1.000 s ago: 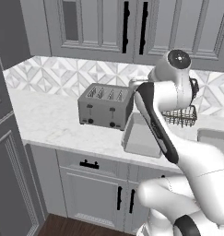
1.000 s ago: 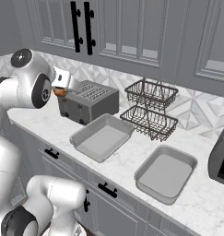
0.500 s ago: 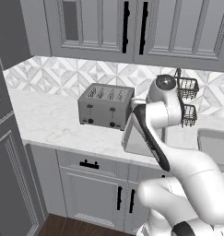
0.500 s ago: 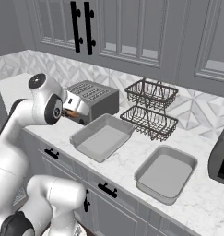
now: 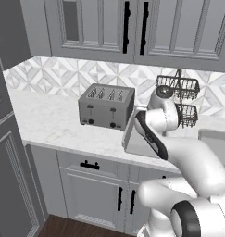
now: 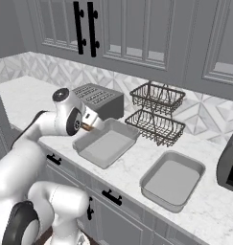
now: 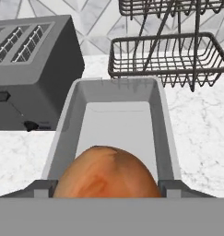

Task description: Place one onion and one chicken drumstick in each tupperware on the nearby counter, to pack two identical lunches.

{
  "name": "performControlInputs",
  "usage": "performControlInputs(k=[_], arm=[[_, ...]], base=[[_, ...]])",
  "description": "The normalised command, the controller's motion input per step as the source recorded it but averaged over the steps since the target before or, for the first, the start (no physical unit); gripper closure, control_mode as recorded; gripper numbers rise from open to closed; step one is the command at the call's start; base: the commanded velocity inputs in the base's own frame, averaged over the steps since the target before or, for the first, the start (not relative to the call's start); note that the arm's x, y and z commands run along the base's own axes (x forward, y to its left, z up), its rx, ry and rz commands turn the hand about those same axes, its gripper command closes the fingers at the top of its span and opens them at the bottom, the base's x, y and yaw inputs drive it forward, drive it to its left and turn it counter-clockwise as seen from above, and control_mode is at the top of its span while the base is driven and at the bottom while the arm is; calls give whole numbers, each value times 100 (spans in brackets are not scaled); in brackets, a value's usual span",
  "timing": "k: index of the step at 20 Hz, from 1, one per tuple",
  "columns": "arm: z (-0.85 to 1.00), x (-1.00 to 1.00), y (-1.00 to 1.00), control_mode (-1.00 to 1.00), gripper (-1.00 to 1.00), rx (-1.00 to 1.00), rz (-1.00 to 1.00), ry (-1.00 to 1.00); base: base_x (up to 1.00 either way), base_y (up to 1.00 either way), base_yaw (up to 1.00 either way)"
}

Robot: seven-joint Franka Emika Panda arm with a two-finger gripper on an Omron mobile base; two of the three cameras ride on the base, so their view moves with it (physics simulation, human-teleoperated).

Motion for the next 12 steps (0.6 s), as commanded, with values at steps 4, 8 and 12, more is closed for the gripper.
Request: performControlInputs(k=[4,8,12], arm=[[-37,38,-22,-100,100,0,-4,0],[-41,32,-16,-100,100,0,-3,0],[-42,28,-11,-100,100,0,-3,0]], base=[[0,0,0],[0,0,0],[0,0,0]])
